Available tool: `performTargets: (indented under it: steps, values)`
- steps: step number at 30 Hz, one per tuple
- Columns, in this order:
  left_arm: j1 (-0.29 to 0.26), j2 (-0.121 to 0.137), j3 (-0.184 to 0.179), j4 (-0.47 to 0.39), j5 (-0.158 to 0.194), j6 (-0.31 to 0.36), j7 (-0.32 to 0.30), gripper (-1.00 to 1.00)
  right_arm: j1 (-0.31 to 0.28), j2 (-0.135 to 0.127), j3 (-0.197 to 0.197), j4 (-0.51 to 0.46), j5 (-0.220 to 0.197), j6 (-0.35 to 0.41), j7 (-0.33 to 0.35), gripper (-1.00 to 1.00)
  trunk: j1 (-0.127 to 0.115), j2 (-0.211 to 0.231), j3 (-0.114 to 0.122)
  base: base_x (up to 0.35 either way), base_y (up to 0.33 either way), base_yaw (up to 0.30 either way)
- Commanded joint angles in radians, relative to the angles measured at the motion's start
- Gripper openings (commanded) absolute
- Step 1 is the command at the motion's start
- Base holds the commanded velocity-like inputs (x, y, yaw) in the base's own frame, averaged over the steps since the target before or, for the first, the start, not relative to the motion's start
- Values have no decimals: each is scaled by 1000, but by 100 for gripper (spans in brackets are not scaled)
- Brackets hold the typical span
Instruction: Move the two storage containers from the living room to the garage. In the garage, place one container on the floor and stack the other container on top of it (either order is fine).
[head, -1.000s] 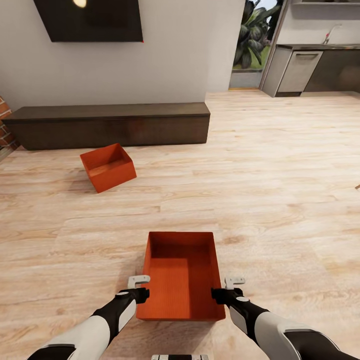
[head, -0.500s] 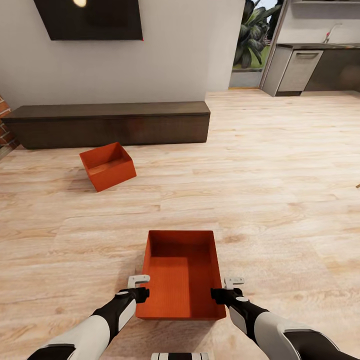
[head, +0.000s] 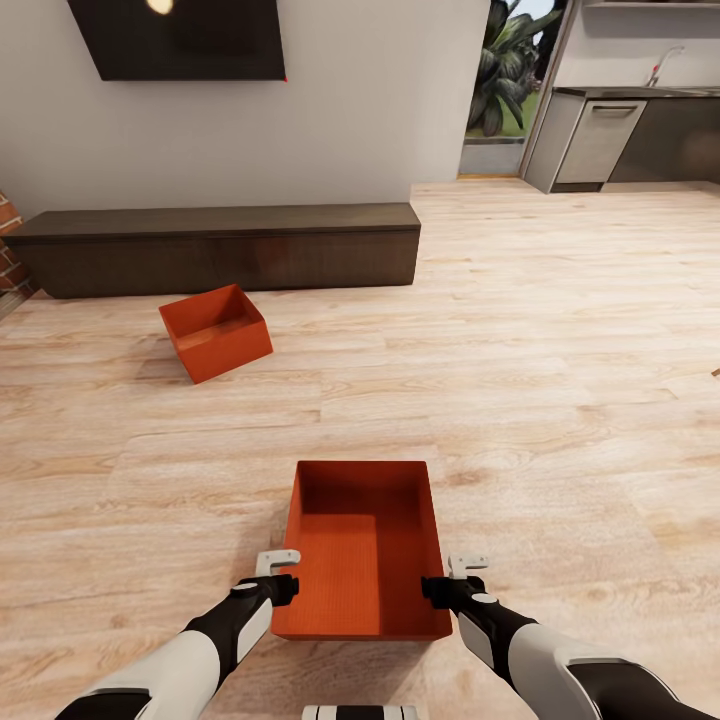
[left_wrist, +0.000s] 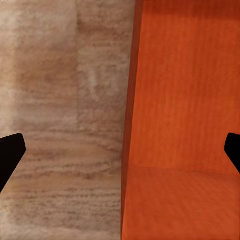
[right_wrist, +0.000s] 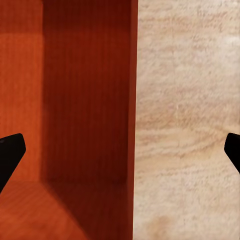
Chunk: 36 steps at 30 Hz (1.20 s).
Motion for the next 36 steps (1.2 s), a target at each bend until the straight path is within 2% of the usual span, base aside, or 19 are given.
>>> performTargets:
  steps: [1, 13, 36]
  values:
    - [0, 0, 3, -2, 2, 5, 2, 100, -1, 0, 0, 3, 2, -4, -4, 100, 0, 0, -1, 0, 0, 0]
    - [0, 1, 0, -23, -2, -31, 2, 100, -1, 0, 0, 3, 2, -5, -4, 100, 0, 0, -1, 51, 0, 0]
    - [0, -1, 0, -18, 3, -32, 2, 100, -1, 0, -1, 5, 1, -4, -4, 100, 0, 0, -1, 11, 0, 0]
